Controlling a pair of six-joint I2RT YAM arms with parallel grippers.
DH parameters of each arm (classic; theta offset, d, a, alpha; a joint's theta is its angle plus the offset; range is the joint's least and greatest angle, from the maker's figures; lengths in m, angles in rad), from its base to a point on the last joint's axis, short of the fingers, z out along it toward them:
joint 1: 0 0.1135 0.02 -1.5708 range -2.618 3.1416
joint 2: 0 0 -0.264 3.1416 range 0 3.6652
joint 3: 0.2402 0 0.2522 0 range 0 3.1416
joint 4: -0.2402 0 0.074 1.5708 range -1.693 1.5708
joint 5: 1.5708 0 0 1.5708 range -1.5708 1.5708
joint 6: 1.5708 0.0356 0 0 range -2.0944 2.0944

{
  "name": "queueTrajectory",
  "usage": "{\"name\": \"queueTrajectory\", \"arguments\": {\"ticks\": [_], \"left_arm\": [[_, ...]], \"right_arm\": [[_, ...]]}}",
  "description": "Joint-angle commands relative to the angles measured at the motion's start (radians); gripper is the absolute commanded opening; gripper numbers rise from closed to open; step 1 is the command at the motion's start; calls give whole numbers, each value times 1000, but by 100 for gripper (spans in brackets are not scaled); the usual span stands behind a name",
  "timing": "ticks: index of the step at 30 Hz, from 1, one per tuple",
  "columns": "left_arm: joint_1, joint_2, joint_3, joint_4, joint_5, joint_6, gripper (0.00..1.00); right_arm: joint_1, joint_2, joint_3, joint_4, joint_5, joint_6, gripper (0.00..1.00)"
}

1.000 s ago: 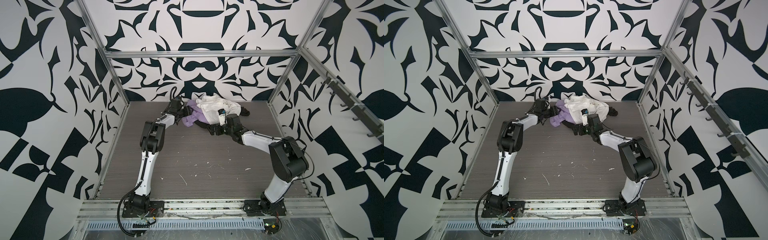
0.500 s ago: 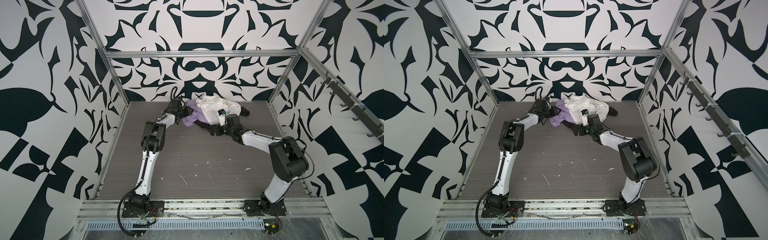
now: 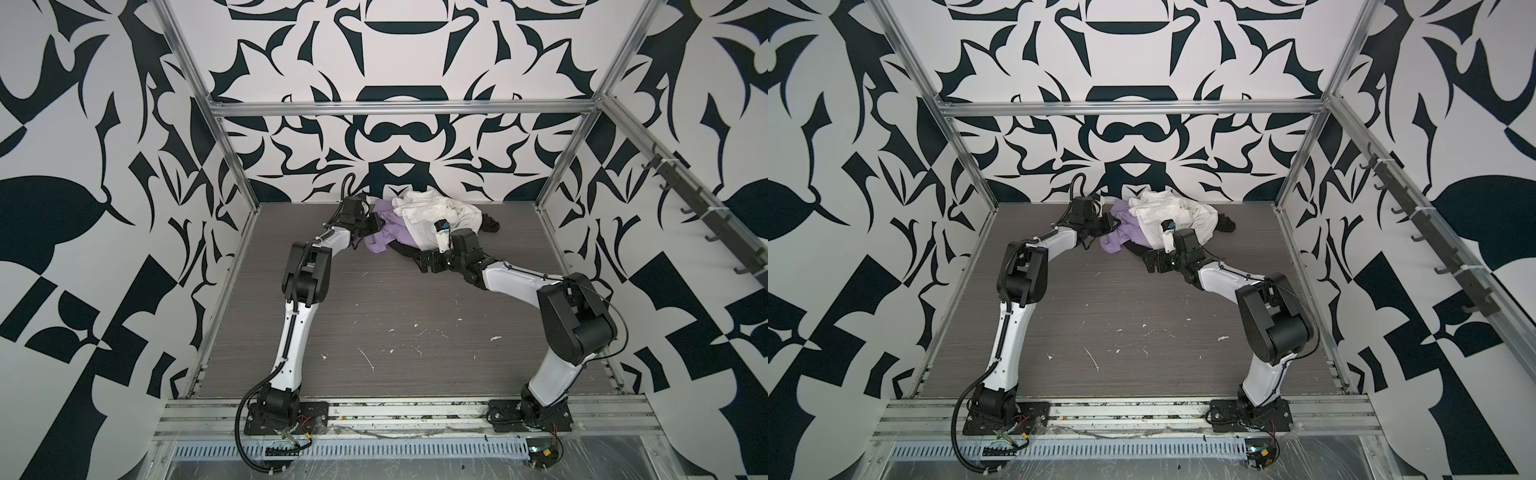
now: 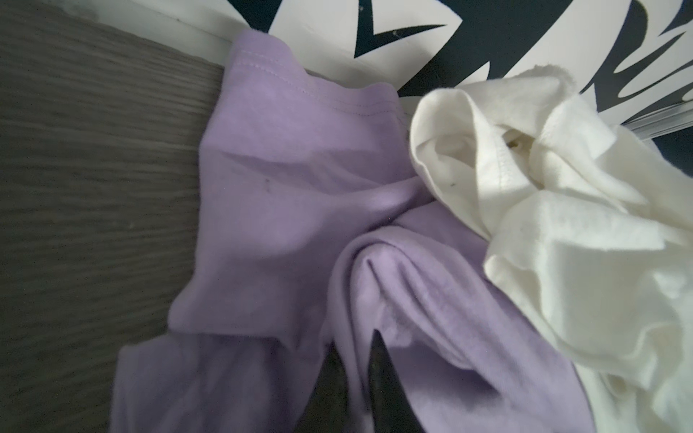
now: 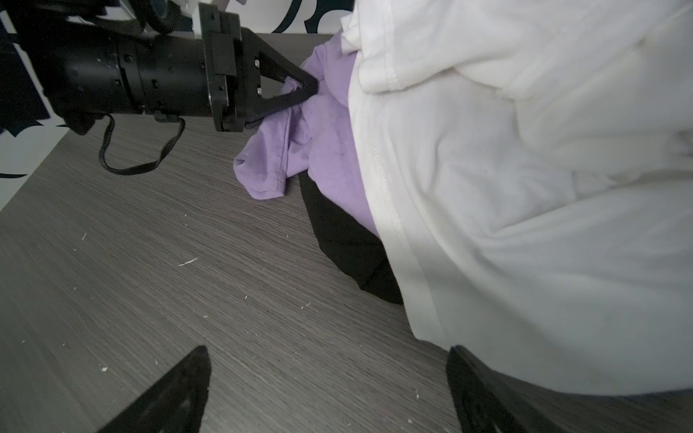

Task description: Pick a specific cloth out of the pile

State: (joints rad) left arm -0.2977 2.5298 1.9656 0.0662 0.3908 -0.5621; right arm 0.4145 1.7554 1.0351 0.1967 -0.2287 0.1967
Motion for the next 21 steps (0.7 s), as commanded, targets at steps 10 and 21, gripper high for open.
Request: {"name": "queueTrajectory", "arguments": {"ticks": [10, 21], "left_arm": [[-9, -53, -16, -19, 31, 1, 0], [-17, -120, -60, -16, 29, 15, 0]], "right_arm": [[7, -82, 19, -11, -2, -2, 100], [10, -103, -5, -6, 11, 1, 100]]}}
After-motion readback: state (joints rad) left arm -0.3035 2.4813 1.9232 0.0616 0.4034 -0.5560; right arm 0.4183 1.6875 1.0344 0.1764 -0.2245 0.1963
